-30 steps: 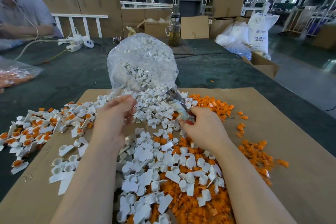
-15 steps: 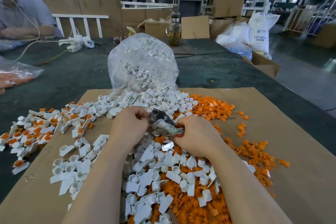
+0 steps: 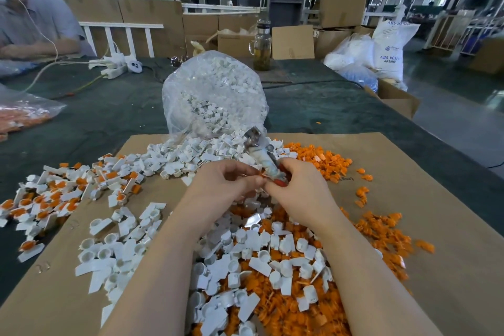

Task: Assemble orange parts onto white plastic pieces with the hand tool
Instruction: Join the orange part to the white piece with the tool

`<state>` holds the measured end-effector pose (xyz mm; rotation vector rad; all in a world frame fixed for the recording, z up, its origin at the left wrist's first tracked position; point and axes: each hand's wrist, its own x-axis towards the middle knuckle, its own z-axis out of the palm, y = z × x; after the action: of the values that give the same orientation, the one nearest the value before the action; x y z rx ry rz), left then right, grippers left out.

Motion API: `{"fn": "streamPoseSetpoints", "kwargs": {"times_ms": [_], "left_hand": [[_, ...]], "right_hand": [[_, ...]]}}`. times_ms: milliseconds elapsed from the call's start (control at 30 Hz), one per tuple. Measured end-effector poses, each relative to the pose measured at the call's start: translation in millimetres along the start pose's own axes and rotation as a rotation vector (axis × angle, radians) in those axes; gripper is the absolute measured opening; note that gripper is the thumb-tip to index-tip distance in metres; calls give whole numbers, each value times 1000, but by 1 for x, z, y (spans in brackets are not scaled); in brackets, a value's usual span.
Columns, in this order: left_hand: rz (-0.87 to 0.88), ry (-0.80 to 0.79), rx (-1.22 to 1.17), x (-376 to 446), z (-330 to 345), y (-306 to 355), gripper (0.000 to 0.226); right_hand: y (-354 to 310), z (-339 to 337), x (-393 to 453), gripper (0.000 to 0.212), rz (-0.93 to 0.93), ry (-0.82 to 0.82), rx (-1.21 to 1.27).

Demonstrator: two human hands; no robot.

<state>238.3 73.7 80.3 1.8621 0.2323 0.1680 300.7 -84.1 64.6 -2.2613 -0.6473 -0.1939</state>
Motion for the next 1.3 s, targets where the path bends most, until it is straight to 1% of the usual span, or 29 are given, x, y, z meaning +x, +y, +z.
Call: {"fn": "streamPoseSetpoints", "kwargs": {"times_ms": [67, 167, 267, 367, 467, 567, 633, 700, 767, 833, 900, 1000, 1300], "left_hand": [[-13, 6, -88, 0, 3, 2, 11], [-6, 13, -146, -1, 2, 2, 10], [16, 5, -192, -1, -1, 1, 8], [44, 0, -209, -1, -1, 1, 13], [55, 17, -195, -2, 1, 2, 15], [60, 38, -90, 0, 1, 3, 11], [73, 91, 90, 2, 1, 0, 10], [57, 108, 263, 2, -3, -4, 15], [7, 26, 365, 1, -6, -8, 20], [-27, -52, 440, 1, -8, -9, 18], [-31, -71, 474, 1, -6, -8, 15], [-56, -82, 453, 1, -1, -9, 16], [-84, 10, 590, 1, 2, -9, 16]], "right_hand": [[-2, -1, -1, 12, -16, 2, 44], [-5, -1, -2, 8, -12, -18, 122], [-5, -1, -3, 15, 26, 0, 173], [-5, -3, -3, 16, 66, 17, 222], [-7, -4, -3, 14, 64, 6, 247], [-9, -5, -3, 18, 69, 1, 211], [-9, -5, -3, 22, 84, 14, 181], [-9, -6, -3, 23, 95, 42, 160], [-9, -6, -3, 24, 101, 65, 147], [-8, -7, -3, 23, 103, 76, 131], [-7, -6, -3, 22, 97, 79, 114], [-5, -4, -3, 20, 88, 75, 90], [-4, -3, -2, 19, 78, 93, 81]]}}
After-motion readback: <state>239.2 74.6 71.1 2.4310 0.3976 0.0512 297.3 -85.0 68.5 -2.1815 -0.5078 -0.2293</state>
